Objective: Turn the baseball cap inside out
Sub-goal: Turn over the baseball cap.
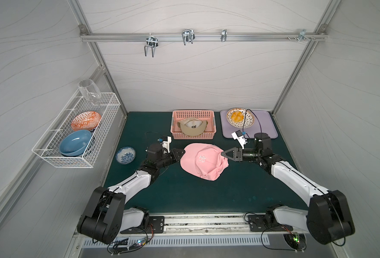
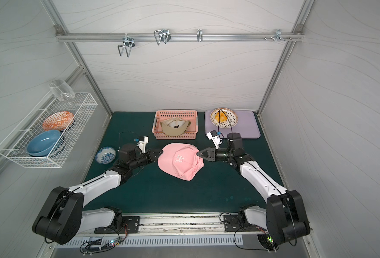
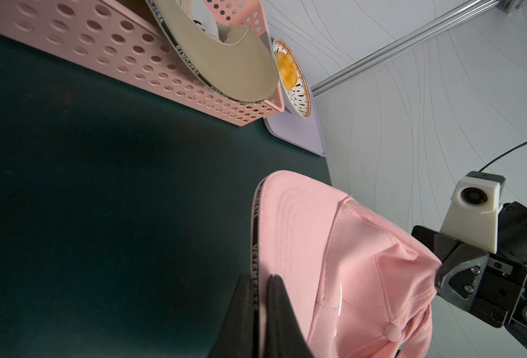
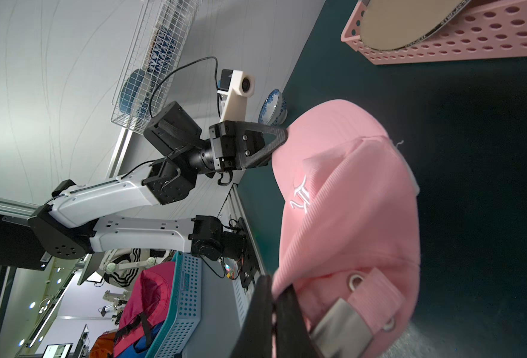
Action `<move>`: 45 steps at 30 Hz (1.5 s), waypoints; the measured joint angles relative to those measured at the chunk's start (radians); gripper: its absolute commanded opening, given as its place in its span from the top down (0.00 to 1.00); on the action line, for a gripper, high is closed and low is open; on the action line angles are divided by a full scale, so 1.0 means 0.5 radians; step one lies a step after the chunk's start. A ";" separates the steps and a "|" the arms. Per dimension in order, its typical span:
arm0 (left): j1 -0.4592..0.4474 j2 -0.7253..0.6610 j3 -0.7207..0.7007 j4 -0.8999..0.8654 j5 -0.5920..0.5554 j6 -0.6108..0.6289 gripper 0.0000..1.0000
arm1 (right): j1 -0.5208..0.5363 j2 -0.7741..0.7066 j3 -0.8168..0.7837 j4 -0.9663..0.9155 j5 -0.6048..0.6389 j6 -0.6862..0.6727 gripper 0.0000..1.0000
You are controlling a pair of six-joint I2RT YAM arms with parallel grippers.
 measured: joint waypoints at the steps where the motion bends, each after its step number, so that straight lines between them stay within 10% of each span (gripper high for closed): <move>1: 0.009 -0.008 -0.015 0.000 0.014 -0.004 1.00 | -0.005 0.000 -0.005 -0.017 0.000 -0.017 1.00; 11: 0.100 0.053 -0.070 -0.072 -0.141 -0.013 1.00 | 0.036 0.050 -0.012 -0.401 0.521 -0.325 0.51; 24: 0.010 0.124 -0.076 -0.095 -0.218 0.014 1.00 | 0.927 0.439 0.517 -0.758 1.453 -0.696 0.51; 45: 0.008 0.167 -0.068 -0.101 -0.230 0.034 1.00 | 1.057 1.119 0.748 -0.970 2.032 -0.748 0.42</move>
